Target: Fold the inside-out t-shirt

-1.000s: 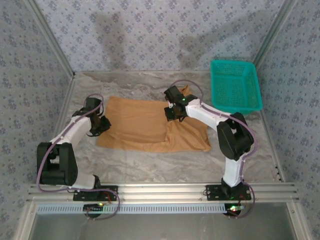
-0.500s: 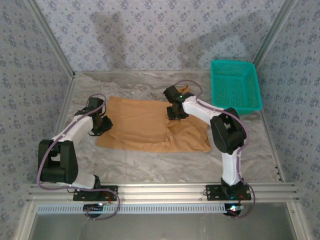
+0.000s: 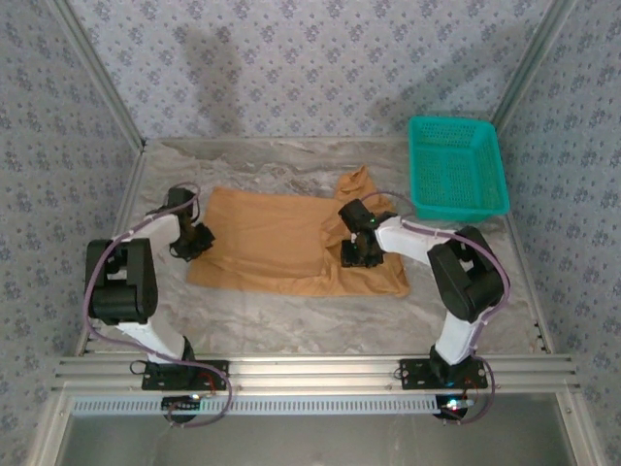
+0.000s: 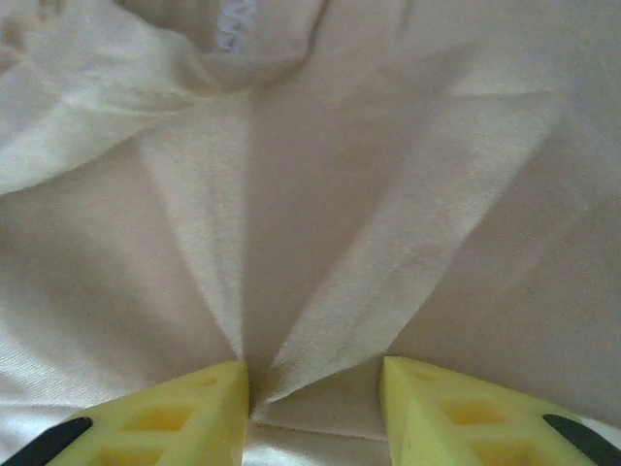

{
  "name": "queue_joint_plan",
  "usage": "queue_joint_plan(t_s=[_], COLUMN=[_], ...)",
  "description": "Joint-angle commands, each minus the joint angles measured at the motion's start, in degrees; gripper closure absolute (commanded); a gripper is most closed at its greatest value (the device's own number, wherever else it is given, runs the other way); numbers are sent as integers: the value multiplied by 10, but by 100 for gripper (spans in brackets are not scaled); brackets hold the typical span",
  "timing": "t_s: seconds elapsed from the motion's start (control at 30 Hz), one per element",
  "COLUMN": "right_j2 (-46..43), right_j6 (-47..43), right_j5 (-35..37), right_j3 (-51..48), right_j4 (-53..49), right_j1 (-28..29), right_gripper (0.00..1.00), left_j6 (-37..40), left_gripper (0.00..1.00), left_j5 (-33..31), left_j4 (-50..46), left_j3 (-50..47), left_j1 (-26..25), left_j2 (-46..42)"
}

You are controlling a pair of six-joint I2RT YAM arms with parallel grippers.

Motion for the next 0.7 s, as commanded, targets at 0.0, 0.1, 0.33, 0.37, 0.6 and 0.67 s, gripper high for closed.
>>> queue_joint_plan(t_s=[0.0, 0.1, 0.33, 0.37, 0.6, 0.67], right_j2=[-7, -21, -42, -31, 139, 189], right_j6=[25, 28, -13, -22, -30, -27], right_j5=[-40, -36, 55, 70, 159, 160], right_j3=[-36, -42, 116, 149, 381, 437], right_j4=[0, -24, -137, -139, -172, -178], right_j1=[27, 70, 70, 58, -37, -61], right_gripper=[57, 57, 50, 49, 49, 49], left_j6=[-17, -17, 25, 36, 63, 67], left_gripper=[86, 86, 78, 78, 69, 68], left_j5=[19, 12, -6, -8, -64, -67], left_j4=[-11, -28, -73, -83, -142, -163], left_j3=[-54, -84, 25, 63, 323, 396], left_j1=[15, 15, -1, -8, -12, -11], left_j2=[-40, -90, -100, -82, 113, 180])
